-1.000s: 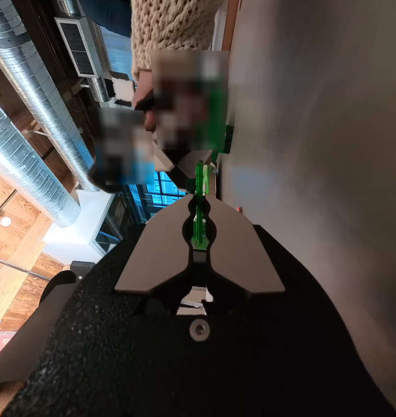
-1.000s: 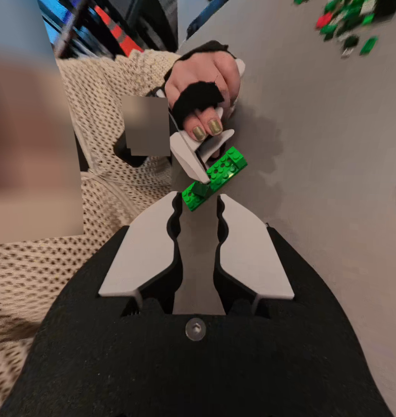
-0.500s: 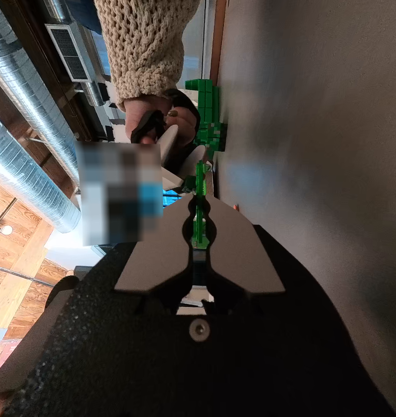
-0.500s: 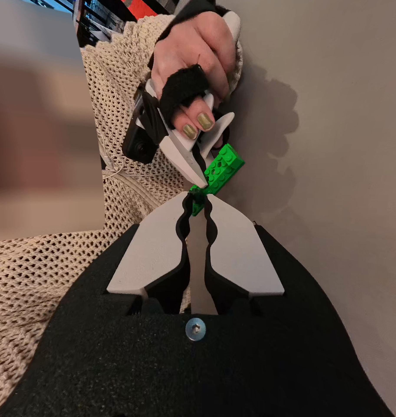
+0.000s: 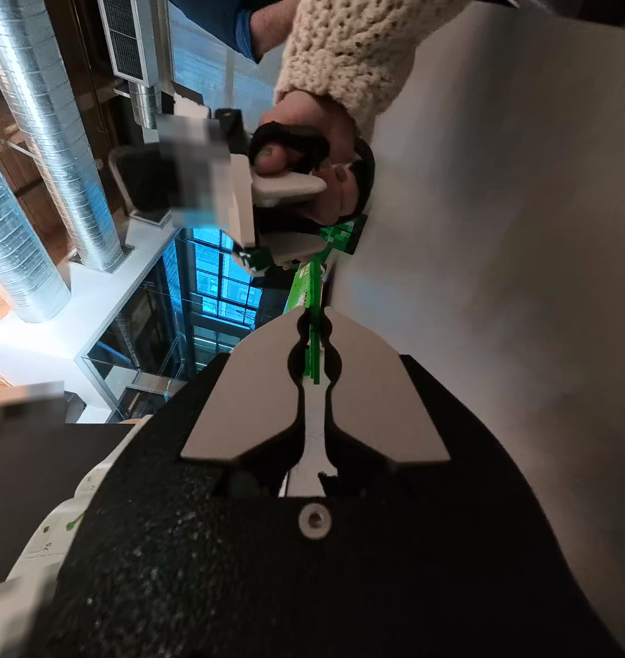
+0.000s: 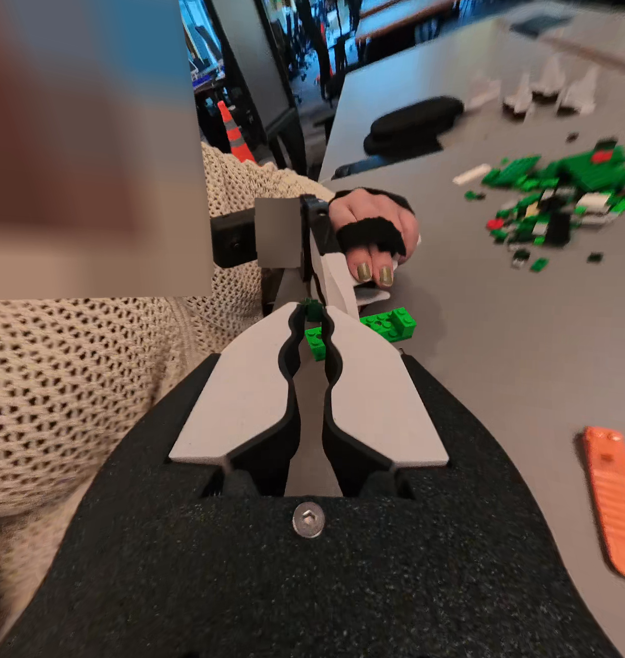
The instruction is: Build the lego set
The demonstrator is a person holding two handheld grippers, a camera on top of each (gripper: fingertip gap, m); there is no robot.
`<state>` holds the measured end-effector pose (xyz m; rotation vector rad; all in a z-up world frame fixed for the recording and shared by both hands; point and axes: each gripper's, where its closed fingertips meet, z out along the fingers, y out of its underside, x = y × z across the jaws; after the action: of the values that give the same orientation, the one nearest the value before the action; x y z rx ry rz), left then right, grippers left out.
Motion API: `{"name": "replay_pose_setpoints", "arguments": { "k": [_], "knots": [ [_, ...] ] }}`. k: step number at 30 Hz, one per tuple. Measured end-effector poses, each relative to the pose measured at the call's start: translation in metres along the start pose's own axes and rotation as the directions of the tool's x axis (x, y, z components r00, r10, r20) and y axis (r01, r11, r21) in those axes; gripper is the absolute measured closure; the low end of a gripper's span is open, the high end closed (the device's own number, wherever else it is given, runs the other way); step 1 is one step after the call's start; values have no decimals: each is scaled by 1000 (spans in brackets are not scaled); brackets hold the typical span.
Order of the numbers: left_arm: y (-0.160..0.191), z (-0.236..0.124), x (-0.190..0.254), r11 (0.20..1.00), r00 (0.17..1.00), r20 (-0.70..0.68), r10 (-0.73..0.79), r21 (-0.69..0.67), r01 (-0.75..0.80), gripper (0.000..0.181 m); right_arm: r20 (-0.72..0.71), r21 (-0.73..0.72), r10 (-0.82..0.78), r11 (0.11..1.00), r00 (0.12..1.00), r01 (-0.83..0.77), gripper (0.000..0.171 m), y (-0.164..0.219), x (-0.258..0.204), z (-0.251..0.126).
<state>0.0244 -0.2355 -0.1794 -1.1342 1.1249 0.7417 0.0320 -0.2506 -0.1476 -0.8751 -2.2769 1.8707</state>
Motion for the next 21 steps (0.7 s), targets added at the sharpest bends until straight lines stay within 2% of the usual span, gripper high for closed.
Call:
{"name": "replay_pose_setpoints", "arguments": {
  "k": [3,8,21],
  "knots": [
    [-2,-1,-2,999,1000,5,-31,14,31,177,-34,72,-115,991,993,117,163,1,-2,0],
    [-2,-1,-7,999,998,29,-52,18,52,177,-85,139,-196,969,977,206,163,3,-2,-1],
    [-3,-2,-8,999,999,40,-37,20,37,177,-84,124,-192,971,978,202,163,11,-1,2]
  ]
}}
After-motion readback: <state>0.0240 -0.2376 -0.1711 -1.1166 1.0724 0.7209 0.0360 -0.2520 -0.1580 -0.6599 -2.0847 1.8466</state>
